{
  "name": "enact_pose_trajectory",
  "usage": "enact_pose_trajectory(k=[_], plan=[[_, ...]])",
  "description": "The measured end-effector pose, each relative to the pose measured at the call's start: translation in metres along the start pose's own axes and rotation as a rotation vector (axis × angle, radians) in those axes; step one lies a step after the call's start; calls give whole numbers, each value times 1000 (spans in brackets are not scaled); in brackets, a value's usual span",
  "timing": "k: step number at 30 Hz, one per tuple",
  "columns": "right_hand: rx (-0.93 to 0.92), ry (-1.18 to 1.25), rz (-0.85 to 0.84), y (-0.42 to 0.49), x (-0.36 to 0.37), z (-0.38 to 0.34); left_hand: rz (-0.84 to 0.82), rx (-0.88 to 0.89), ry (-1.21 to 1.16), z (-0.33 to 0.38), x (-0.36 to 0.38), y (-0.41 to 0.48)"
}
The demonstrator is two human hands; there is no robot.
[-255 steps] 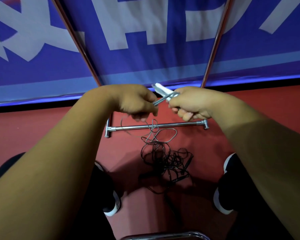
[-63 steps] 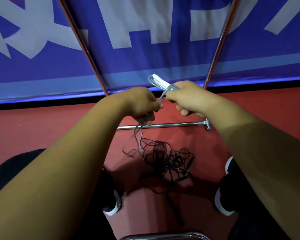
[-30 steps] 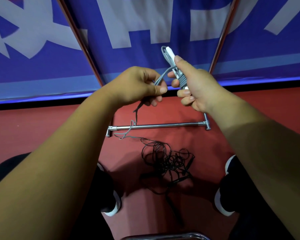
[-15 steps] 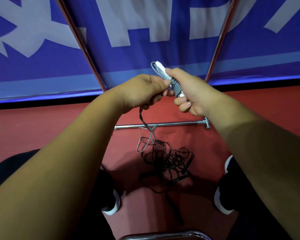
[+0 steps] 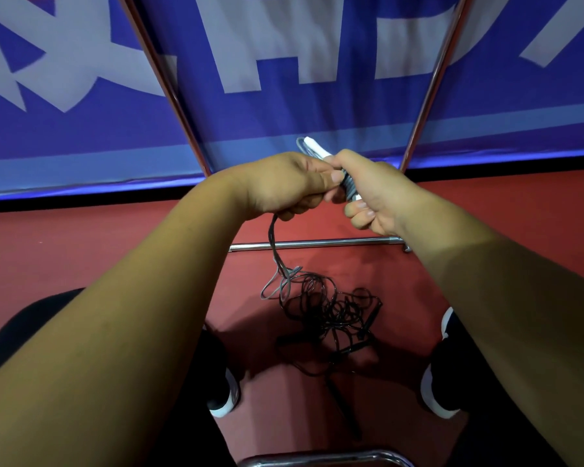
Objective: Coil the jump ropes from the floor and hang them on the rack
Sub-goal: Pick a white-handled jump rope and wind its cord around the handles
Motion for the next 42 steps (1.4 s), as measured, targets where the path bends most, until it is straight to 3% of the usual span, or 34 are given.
enact_pose_trajectory(k=[6,14,21,28,33,37,42], plan=[[-12,48,-79,-5,6,-8,20,-18,33,-12,-6,3],[-77,-28,-69,-3,9,-17,17,-258,51,-44,-6,12],[-60,147,-199,-10,22,-20,50,-253,7,-51,-8,21],[-28,138,-393,-25,31,-20,124,-182,-148,-59,-13,30],[115,99,-677,-47,35,-13,155,33,-269,-45,-22,24],[382,-83,-853,-68,24,7,127,203,-139,-27,-18,13],[511,-327,-930,-70,20,29,144,256,-23,-13,-9,14]])
Point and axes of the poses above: each hand's wrist, its own y-axis towards the middle knuckle, its own x-axis out of the palm, z = x × y, the point moved 8 cm from there along y, towards the middle knuckle, and after that the axes turned 13 degrees about -x, right-handed, at the moved point
